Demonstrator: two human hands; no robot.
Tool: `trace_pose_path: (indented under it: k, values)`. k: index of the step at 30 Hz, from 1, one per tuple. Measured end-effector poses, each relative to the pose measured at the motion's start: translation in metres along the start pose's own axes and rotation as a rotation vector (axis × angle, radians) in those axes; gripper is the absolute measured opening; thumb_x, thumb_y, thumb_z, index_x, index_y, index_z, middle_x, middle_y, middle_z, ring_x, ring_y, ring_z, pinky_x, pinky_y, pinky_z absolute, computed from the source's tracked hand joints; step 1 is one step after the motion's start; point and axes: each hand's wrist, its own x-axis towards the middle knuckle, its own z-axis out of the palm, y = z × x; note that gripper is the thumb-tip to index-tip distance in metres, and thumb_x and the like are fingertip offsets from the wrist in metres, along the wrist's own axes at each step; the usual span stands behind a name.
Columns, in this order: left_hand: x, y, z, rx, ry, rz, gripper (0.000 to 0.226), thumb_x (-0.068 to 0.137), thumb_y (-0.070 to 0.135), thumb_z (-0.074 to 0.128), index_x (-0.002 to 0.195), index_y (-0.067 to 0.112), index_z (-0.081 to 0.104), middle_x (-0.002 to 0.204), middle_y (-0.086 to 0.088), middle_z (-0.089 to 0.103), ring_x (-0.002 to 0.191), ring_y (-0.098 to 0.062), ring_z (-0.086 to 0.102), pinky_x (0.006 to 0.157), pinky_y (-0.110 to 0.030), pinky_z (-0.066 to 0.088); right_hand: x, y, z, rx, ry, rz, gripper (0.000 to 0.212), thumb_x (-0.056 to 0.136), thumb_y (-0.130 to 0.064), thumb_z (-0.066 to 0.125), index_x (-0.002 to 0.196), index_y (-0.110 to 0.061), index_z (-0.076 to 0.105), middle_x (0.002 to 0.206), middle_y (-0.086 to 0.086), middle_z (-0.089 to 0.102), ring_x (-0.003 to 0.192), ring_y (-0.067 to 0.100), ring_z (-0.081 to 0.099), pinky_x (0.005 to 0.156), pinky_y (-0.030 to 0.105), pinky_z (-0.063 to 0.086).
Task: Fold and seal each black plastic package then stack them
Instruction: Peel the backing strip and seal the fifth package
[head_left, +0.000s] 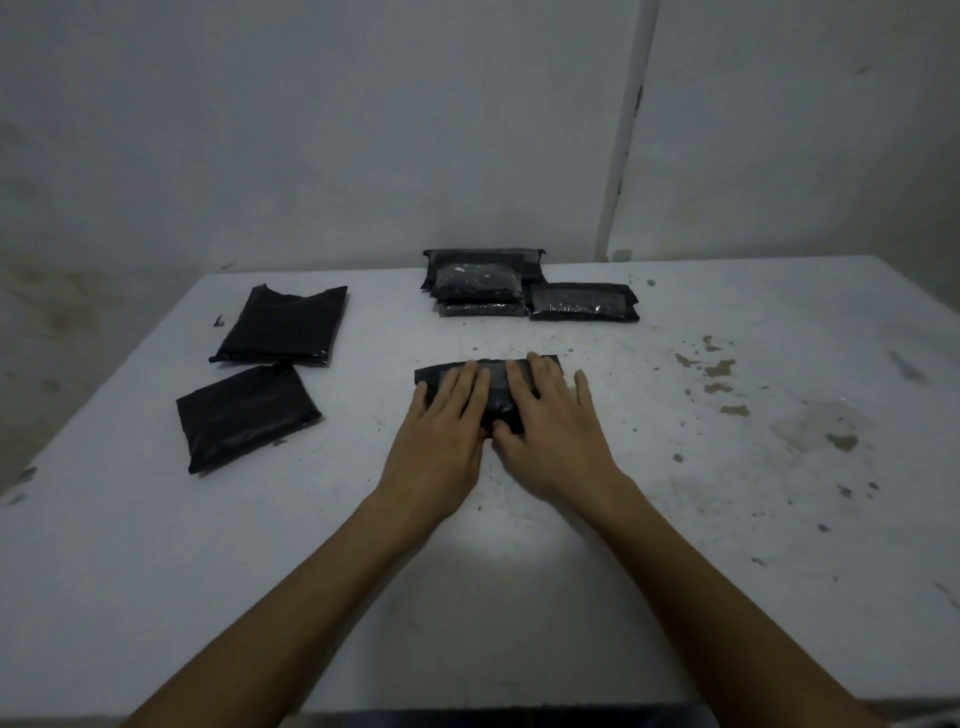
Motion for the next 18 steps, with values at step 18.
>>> trace_pose_path:
  k: [18]
  values:
    - [0.034,-0.029,-0.001,-0.669,0.282,-0.189,0.041,0.101,0.033,0.063,0.141,0.027,0.054,0.15,0.01,0.039,0.134,0.0,0.04,0.105,-0.012,0.034,0.03,0.022,-0.011,-0.019,0.219,-0.089,0.047,0.097,-0.039,0.059,0.137,-0.015,0.053,0.128,0.005,0.051,0.104,0.019,0.052,0.092,0.034,0.047]
